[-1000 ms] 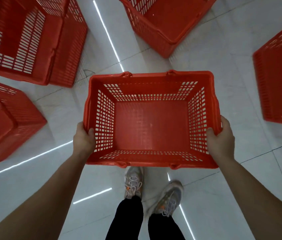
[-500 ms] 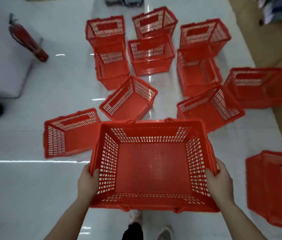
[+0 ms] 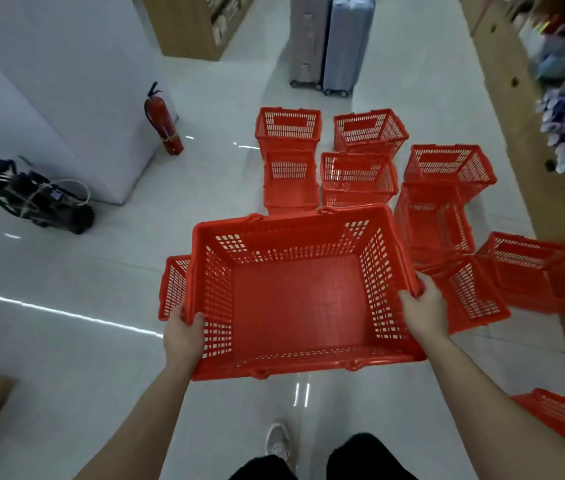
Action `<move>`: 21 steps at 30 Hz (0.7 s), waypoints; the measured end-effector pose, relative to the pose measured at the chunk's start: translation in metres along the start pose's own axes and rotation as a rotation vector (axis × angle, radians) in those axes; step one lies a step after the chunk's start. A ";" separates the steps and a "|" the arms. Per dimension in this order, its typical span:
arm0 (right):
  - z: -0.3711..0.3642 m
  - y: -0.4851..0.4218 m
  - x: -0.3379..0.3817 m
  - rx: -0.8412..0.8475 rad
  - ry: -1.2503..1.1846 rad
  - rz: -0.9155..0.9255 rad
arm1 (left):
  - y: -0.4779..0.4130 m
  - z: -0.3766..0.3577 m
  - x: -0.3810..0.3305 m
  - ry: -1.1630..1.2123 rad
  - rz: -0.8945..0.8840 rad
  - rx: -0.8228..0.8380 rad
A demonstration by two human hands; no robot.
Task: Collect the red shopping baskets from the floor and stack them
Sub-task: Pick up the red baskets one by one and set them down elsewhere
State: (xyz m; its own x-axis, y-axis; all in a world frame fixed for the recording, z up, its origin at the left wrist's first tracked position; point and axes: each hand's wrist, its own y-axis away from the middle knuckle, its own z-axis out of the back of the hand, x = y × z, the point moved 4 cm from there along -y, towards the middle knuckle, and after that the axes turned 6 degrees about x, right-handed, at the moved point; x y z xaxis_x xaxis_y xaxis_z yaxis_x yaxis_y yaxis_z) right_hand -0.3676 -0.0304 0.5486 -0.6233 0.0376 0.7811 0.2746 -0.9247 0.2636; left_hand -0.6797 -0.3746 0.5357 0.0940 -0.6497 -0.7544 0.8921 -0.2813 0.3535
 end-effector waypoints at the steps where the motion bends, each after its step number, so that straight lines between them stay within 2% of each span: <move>1: -0.008 -0.007 0.012 0.002 0.000 0.009 | -0.009 0.007 -0.003 0.014 -0.006 -0.012; 8: -0.075 -0.072 0.057 0.058 -0.016 0.056 | -0.077 0.026 -0.009 0.039 0.056 -0.107; 16: -0.206 -0.153 0.095 0.344 0.034 0.046 | -0.146 0.046 0.016 -0.025 0.205 -0.281; 21: -0.287 -0.169 0.115 0.413 0.085 0.067 | -0.188 0.074 0.052 -0.052 0.316 -0.346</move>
State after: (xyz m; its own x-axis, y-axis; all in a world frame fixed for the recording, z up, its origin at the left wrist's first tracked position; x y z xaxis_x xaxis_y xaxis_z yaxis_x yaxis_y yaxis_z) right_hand -0.6962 0.0214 0.4315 -0.6475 -0.0643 0.7594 0.5757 -0.6942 0.4321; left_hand -0.8754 -0.4075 0.4710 0.3703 -0.7023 -0.6080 0.9191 0.1818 0.3496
